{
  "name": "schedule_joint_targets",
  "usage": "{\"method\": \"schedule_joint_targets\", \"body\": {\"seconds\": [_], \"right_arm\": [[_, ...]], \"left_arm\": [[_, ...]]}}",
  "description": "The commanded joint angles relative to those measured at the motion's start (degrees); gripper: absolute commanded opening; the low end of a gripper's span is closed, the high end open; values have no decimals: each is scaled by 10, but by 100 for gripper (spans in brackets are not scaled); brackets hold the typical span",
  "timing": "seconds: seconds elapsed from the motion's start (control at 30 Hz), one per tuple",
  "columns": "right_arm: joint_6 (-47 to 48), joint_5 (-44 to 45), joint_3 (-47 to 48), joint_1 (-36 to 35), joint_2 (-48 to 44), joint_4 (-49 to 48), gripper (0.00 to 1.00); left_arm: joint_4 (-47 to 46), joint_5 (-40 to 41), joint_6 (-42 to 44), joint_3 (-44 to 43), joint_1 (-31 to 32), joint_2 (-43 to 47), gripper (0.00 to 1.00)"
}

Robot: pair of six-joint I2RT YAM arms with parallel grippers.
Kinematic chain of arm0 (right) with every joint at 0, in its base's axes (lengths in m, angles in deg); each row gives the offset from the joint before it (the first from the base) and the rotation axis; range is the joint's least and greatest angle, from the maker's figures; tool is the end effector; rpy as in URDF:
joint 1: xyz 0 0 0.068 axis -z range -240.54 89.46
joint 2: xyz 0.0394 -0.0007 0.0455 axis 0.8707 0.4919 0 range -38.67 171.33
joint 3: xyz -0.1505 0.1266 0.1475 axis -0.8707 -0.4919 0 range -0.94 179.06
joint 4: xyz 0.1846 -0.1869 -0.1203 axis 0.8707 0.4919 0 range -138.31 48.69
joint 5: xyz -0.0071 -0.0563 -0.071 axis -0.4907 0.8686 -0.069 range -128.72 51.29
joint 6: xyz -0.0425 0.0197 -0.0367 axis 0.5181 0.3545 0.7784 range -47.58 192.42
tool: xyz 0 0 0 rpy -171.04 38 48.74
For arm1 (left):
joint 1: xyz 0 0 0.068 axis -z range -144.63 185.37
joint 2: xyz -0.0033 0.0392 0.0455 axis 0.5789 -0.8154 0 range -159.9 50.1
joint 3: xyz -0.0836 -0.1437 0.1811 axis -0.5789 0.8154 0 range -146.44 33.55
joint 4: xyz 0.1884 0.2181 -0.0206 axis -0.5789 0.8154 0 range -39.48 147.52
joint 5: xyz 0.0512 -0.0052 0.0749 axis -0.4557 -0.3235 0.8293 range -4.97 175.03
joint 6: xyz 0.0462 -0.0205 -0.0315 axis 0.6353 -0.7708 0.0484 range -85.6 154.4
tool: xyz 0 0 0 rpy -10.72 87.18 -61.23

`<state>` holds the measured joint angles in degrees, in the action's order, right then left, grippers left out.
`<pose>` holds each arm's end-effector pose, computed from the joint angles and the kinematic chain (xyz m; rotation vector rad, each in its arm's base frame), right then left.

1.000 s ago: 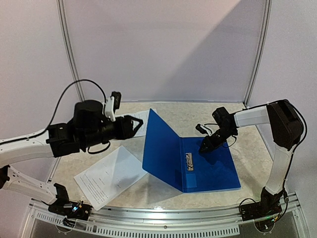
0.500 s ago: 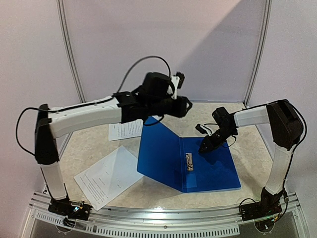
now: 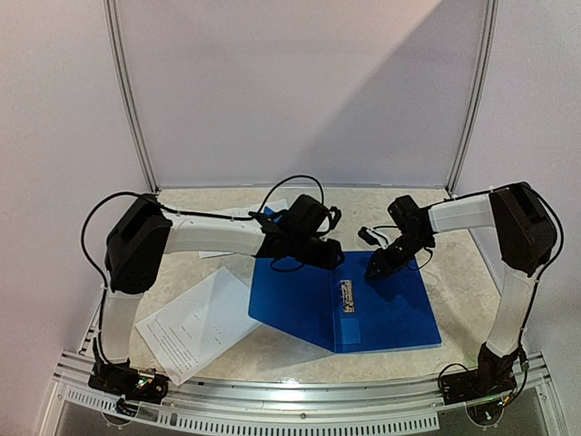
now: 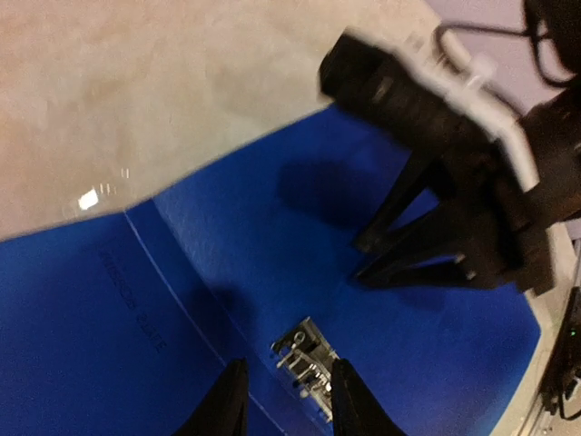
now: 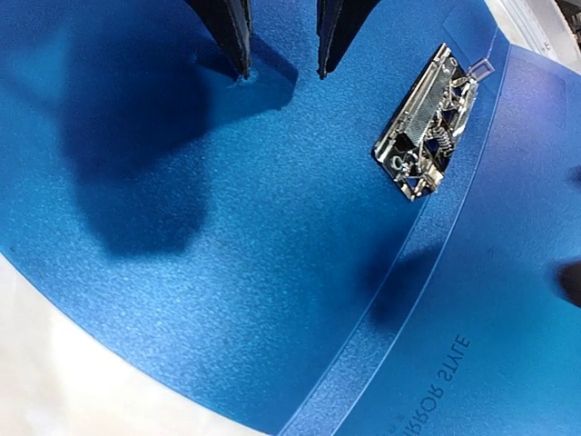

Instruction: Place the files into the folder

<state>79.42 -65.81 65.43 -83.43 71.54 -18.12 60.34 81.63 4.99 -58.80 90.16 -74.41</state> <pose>0.3348 0.1630 0.0799 -0.8261 2.7223 0.7335 0.2891 -0.4142 0.1341 0.5682 2.3770 -0.7835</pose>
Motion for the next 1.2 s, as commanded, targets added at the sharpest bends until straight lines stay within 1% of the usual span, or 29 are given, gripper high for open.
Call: {"method": "schedule_joint_targets", "body": {"seconds": [0.0,0.13,0.37,0.47,0.6,0.77,0.83,0.87,0.9,1.0,1.17], "right_arm": [[10,38,-6,-2,-11,21,25],[11,38,-7,-2,-13,21,25],[12,38,-10,-2,-6,17,25],[11,35,-8,-2,0,18,25],[11,32,-7,-2,2,19,25],[23,30,-10,-2,-7,21,25],[29,35,-14,-1,-13,19,26],[30,38,-15,-2,-15,18,25],[30,39,-16,-2,-16,18,25],[30,37,-16,-2,-14,19,26],[31,35,-6,-2,-3,17,26]], "left_arm": [[-39,-29,-44,57,1,-7,33],[-69,-52,-84,82,4,-20,31],[-77,-59,-108,61,26,-60,30],[-78,-47,-120,60,26,-69,26],[-80,-22,-139,69,26,-70,15],[-135,-11,-197,100,26,-65,2],[-147,-13,-211,99,26,-71,4],[-152,-13,-217,99,26,-74,10],[-156,-12,-222,98,27,-75,13],[-158,-7,-224,91,27,-78,14],[-120,4,-205,57,27,-94,11]]}}
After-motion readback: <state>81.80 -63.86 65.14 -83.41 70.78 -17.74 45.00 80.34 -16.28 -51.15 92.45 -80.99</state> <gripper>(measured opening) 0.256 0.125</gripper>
